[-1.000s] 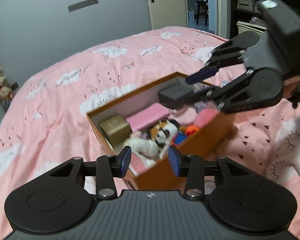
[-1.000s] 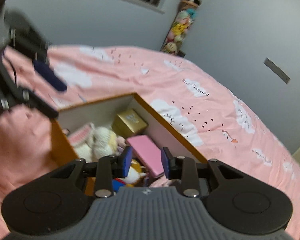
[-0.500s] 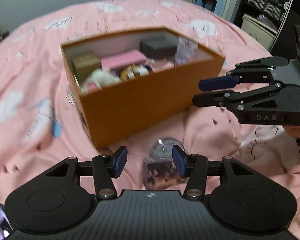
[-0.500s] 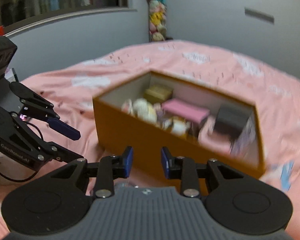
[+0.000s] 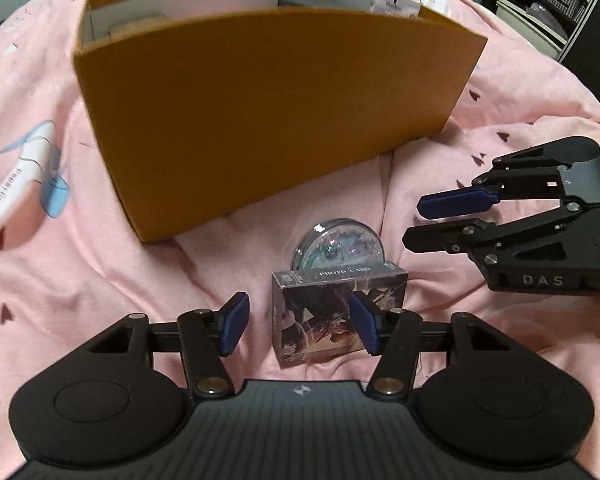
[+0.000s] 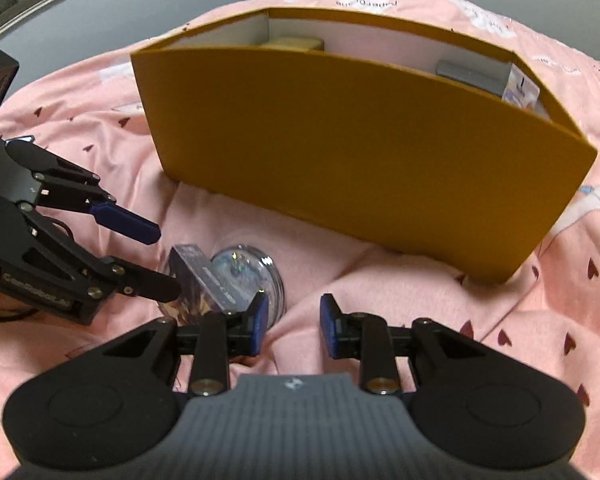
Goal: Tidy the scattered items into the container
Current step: 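Grasp the photo card pack with the left tool while the right tool grasps the round compact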
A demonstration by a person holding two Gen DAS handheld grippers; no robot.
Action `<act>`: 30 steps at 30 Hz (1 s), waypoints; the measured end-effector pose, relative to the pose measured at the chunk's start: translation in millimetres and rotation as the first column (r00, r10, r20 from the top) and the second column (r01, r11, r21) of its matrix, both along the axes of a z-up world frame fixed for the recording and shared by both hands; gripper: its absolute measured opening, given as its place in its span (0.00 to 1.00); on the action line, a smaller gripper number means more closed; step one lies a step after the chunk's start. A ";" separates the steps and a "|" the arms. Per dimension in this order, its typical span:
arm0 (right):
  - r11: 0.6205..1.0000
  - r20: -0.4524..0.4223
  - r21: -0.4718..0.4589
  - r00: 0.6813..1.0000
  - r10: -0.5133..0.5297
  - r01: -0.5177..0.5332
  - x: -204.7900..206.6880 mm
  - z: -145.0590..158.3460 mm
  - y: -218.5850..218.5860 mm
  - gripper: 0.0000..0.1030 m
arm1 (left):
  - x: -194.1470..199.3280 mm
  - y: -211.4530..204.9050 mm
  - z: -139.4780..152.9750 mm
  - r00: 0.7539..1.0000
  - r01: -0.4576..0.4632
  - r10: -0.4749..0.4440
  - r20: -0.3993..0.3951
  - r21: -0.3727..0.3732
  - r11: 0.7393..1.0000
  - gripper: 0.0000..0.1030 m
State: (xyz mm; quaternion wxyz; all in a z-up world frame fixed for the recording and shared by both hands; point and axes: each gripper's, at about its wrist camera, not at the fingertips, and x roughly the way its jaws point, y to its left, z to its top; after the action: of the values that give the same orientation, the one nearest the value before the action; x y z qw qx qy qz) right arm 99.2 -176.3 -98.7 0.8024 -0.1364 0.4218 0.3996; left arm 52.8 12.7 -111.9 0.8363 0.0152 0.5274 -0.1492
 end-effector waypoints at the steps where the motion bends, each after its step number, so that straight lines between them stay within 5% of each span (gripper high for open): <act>1: 1.000 -0.002 -0.001 1.000 0.000 0.000 0.0 -0.9 0.0 0.30 | 1.2 -1.0 -2.6 1.000 0.003 -0.003 -0.008 -0.001 1.000 0.63; 13: 0.999 -0.005 -0.036 1.000 0.011 -0.011 -2.5 -10.1 6.9 0.30 | 14.4 -8.1 -23.6 0.998 0.000 -0.005 -0.069 -0.071 0.997 0.78; 24: 0.996 -0.005 -0.083 1.000 0.012 -0.012 -5.1 -14.8 9.8 0.30 | -1.9 -9.3 -3.6 1.000 0.013 -0.013 -0.019 -0.037 0.999 0.42; 30: 0.993 -0.020 -0.113 0.999 0.033 -0.035 -10.7 -16.3 9.6 0.30 | -12.3 -14.5 8.0 0.998 0.060 -0.060 0.006 -0.021 0.998 0.36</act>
State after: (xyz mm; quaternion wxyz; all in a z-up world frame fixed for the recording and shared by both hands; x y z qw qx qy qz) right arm 88.5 -166.7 -115.0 0.7825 -0.1854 0.4487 0.3899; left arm 40.5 -1.8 -103.9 0.8329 0.0223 0.5229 -0.1797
